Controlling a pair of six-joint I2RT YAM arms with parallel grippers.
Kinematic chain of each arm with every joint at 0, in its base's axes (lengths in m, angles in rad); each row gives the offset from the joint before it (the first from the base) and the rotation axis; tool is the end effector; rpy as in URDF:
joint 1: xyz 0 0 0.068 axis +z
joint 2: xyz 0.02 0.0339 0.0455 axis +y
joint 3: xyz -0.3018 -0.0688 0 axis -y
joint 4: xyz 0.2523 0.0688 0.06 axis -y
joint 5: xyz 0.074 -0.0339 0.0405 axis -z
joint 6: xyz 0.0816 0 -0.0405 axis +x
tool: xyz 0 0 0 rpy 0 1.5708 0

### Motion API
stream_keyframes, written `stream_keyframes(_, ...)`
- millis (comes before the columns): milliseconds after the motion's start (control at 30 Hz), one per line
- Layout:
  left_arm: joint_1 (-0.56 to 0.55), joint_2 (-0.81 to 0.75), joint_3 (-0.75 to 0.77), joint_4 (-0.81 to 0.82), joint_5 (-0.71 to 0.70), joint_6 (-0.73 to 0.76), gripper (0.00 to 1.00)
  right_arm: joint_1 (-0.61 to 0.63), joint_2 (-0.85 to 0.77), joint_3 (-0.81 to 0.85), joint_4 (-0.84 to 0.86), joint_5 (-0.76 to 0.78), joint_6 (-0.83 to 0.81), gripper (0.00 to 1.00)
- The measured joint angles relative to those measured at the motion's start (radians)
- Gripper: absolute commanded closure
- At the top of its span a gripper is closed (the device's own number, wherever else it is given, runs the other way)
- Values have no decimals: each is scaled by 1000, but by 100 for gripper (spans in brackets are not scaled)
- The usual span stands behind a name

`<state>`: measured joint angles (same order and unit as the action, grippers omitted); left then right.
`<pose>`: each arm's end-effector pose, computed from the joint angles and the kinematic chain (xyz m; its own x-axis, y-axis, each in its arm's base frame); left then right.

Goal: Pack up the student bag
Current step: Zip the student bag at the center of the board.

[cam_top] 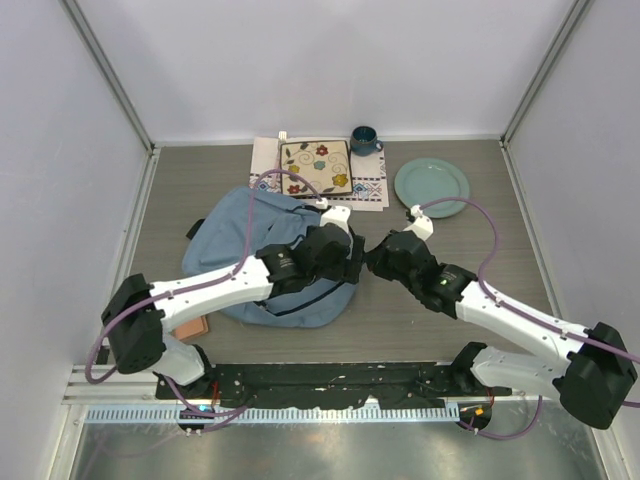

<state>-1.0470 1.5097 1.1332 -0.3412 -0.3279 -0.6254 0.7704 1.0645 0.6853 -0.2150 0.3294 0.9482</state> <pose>0.2089 -0.3092 0.2783 -0.6756 0.0615 -0.7347 0.3737 0.8876 -0.2693 0.2018 0.1590 0.2551 -0.6134 0.4759 -0.6303 0.0543 0.8216 0.5675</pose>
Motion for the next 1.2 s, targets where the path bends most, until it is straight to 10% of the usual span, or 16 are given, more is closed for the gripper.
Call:
stream_keyframes(333, 1, -157, 1, -108, 31, 16, 27, -2, -18, 0, 12, 13, 0, 83)
stream_keyframes(633, 1, -268, -76, -176, 98, 31, 34, -2, -25, 0, 11, 12, -6, 49)
stream_keyframes(867, 1, -369, -121, -303, -29, -80, 4, 0, -92, 0, -24, 8, -30, 41)
stream_keyframes(1200, 1, -589, -202, -616, -284, -449, 1, 209, -85, 63, -54, 7, -123, 44)
